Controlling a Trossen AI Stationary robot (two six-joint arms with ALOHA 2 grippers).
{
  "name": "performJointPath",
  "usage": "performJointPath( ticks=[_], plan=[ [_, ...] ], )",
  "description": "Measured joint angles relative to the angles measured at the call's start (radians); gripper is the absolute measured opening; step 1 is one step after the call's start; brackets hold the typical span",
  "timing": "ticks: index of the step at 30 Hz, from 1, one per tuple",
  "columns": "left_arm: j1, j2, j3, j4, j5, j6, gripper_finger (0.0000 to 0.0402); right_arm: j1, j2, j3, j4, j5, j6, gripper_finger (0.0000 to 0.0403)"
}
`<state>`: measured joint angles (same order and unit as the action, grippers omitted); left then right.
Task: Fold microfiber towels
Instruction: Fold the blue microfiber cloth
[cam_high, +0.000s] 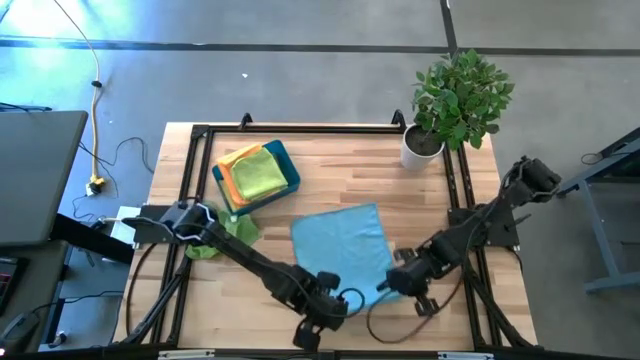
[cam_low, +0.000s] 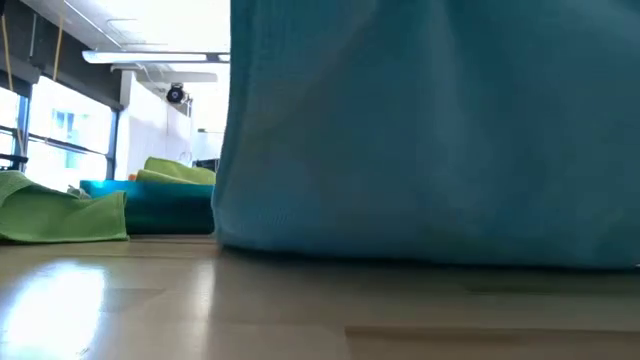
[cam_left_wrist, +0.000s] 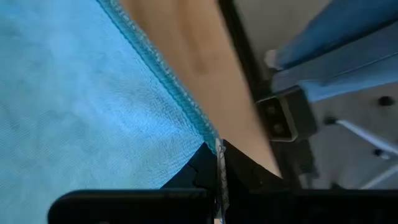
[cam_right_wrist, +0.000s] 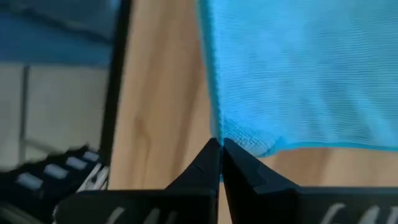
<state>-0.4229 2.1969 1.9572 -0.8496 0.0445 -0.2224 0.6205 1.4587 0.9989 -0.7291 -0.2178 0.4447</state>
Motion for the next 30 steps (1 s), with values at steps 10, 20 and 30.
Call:
performJointPath(
  ticks=[10, 20, 30],
  plan=[
    [0.020, -0.001, 0.001, -0.151, -0.157, -0.015, 0.0000, -0.051, 0.000, -0.020, 0.022, 0.152, -0.156, 0.0000],
    [0.098, 0.043, 0.001, -0.307, -0.236, -0.031, 0.0000, -0.245, 0.009, -0.029, 0.004, 0.238, -0.332, 0.0000],
    [0.162, 0.045, -0.019, -0.378, -0.342, 0.016, 0.0000, -0.388, 0.061, -0.029, -0.019, 0.237, -0.482, 0.0000]
  ],
)
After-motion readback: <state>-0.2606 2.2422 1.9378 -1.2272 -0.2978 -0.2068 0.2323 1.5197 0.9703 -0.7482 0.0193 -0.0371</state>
